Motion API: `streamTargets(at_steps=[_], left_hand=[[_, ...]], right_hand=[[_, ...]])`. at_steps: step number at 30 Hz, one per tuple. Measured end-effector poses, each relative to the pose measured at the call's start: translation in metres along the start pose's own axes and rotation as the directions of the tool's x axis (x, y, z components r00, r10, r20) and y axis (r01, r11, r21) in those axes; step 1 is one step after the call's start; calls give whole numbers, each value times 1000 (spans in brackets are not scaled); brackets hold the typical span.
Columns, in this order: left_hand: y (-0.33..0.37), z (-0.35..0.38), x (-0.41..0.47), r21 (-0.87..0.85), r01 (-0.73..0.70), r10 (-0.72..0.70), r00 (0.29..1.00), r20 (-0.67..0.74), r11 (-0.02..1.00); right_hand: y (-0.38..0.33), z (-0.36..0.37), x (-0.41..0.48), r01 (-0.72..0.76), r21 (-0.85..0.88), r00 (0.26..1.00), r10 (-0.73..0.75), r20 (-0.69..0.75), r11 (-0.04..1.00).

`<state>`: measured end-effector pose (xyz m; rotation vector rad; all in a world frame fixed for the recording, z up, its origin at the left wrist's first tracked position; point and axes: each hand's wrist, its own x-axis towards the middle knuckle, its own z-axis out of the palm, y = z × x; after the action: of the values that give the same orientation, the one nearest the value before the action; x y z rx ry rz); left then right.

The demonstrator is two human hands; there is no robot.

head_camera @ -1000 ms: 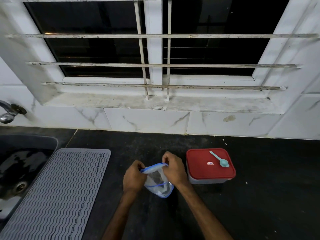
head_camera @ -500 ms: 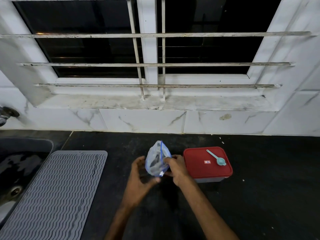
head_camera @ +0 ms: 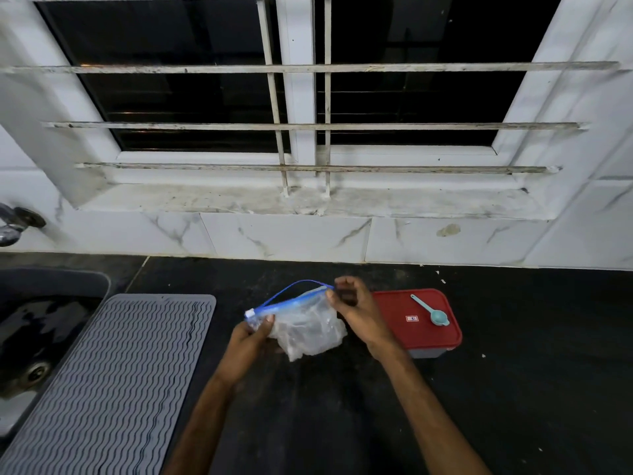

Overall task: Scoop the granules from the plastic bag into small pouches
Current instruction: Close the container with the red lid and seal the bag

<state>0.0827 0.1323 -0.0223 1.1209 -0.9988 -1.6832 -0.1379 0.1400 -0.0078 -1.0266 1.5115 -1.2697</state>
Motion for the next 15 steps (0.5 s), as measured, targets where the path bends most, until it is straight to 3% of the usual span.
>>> streamTargets(at_steps=[3, 6, 8, 11, 13, 15], left_hand=[[4, -3, 2, -65, 53, -56, 998, -42, 996], [2, -5, 8, -63, 36, -45, 988, -148, 997], [0, -4, 9, -86, 22, -39, 980, -193, 996], [-6, -2, 7, -37, 27, -33, 985, -167, 999], [-11, -3, 8, 89, -19, 35, 982, -188, 996], [-8, -6, 8, 284, -170, 232, 952, -201, 943]], right_hand=[[-3, -2, -12, -324, -27, 912, 320, 256, 946], [0, -1, -20, -416, -103, 819, 421, 390, 903], [1, 3, -22, -411, -35, 821, 387, 420, 911], [3, 7, -21, -312, 88, 908, 270, 320, 946], [7, 7, -18, -209, 24, 960, 201, 195, 978], [13, 5, -13, -94, -122, 989, 107, 103, 988]])
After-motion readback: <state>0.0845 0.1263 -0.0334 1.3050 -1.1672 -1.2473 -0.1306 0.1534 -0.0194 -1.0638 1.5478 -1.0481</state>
